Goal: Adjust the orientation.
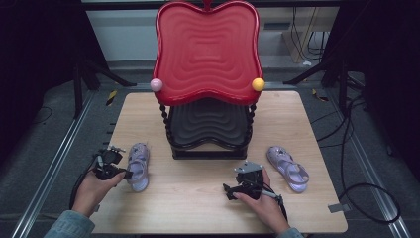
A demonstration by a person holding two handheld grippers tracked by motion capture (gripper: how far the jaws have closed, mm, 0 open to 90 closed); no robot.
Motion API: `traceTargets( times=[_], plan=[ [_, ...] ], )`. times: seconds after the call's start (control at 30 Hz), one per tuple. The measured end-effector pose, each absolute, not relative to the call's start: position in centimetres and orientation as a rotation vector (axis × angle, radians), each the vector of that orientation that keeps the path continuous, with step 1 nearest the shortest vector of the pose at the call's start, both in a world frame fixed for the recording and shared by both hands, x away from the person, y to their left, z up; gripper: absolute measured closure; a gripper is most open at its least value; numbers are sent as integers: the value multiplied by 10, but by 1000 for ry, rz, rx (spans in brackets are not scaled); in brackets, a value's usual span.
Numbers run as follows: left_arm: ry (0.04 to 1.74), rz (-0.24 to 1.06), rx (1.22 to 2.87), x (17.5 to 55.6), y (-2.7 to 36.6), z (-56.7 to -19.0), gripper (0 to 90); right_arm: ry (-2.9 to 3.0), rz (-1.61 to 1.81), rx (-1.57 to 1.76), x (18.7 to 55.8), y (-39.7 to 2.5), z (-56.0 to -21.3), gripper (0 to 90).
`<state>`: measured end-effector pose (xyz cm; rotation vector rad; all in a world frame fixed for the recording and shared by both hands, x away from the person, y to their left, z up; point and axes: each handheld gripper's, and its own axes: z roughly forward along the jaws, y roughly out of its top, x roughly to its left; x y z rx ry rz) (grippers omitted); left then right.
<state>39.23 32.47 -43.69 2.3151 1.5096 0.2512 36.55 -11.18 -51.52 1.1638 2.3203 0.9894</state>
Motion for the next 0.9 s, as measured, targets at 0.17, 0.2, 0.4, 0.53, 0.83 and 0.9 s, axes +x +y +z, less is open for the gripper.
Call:
traceTargets(
  times=[0.17, 0.2, 0.4, 0.53, 0.83, 0.9],
  plan=[
    [1496, 313, 2362, 399, 334, -429, 783, 2321, 990, 1163, 366, -112, -515, 10],
    [1494, 323, 2376, 402, 336, -428, 791, 2321, 990, 1162, 366, -112, -515, 10],
    [1493, 291, 2412, 412, 345, -425, 799, 2321, 991, 1162, 366, -112, -515, 10],
    [1493, 297, 2447, 411, 343, -428, 786, 2322, 993, 1162, 366, -112, -515, 10],
    [1541, 267, 2461, 414, 340, -439, 684, 2321, 991, 1162, 366, -112, -515, 10],
    [1552, 248, 2461, 415, 340, -442, 685, 2322, 993, 1162, 366, -112, -515, 10]
  ],
)
